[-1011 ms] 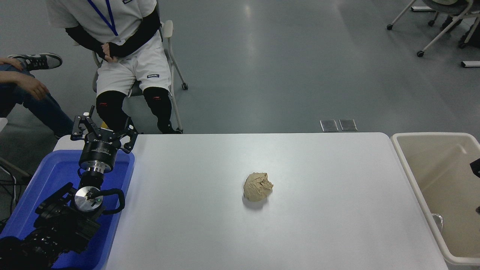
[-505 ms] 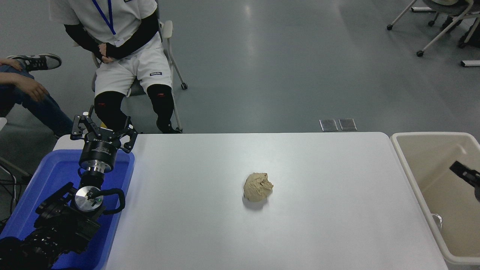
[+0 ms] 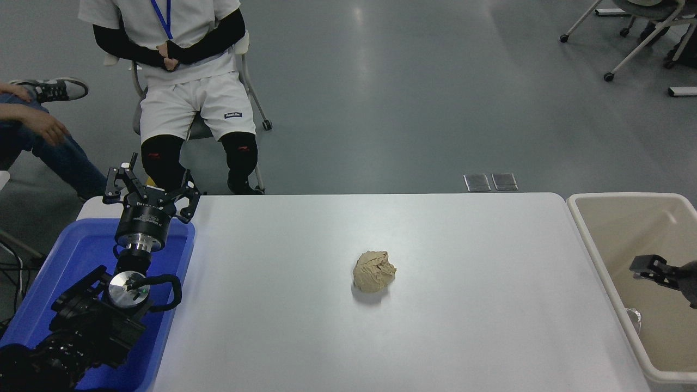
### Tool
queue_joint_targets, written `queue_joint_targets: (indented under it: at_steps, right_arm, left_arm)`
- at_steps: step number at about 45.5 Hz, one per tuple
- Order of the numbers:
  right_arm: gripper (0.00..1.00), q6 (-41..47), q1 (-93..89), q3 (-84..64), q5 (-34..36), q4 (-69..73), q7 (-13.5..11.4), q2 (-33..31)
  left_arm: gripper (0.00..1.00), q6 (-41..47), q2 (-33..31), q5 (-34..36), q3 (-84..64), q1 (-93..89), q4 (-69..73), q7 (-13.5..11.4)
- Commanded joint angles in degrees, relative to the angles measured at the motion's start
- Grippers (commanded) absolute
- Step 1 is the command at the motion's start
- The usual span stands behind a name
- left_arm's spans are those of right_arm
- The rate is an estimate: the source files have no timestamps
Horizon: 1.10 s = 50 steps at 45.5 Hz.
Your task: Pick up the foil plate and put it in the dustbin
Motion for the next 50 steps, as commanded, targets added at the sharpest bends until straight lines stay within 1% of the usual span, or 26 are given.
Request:
queue_joint_targets:
  at_steps: [1,6,10,14,18,27,30,33,41,46,50]
  right_arm:
    - [1.0,5.9,13.5,-8.0,0.0,7.1,-4.1,1.3]
    - [1.0,7.8,21.4,-14.2,0.7,10.4,-4.1,5.6]
    - [1.0,12.1,27.1,-17.9,1.0,11.9,-3.9,10.0]
    - [1.0,19.4,31.6,-18.7,1.1,11.9,-3.9,15.3]
    - [1.0,25.4,35.4,-18.7,1.1,11.9,-3.9,19.2]
    - [1.0,32.4,42.3,-18.6,1.1,11.9,-3.9,27.7]
    - [1.0,34.7,43.2,-17.9,1.3,12.0,-3.7,28.3]
    - [1.0,35.2,43.4,-16.4,2.7,12.0,-3.7,28.6]
    - [1.0,35.2,43.7,-13.4,10.2,11.9,-3.7,28.4]
    - [1.0,35.2,43.6,-13.2,12.9,11.9,-3.7,28.3]
    - [1.0,35.2,43.5,-13.2,16.5,11.6,-3.6,28.3]
  left_arm:
    - [0.99,0.0,0.0,0.0,0.0,0.0,0.0,0.0]
    - [0.99,0.0,0.0,0.1,0.0,0.0,0.0,0.0]
    - [0.99,0.0,0.0,0.1,0.0,0.0,0.0,0.0]
    - [0.99,0.0,0.0,0.0,0.0,0.0,0.0,0.0]
    - [0.99,0.0,0.0,0.0,0.0,0.0,0.0,0.0]
    - [0.99,0.0,0.0,0.0,0.0,0.0,0.0,0.0]
    - [0.99,0.0,0.0,0.0,0.0,0.0,0.0,0.0]
    - [0.99,0.0,0.0,0.1,0.0,0.0,0.0,0.0]
    - [0.99,0.0,0.0,0.1,0.0,0.0,0.0,0.0]
    - [0.99,0.0,0.0,0.1,0.1,0.0,0.0,0.0]
    - [0.99,0.0,0.0,0.1,0.0,0.0,0.0,0.0]
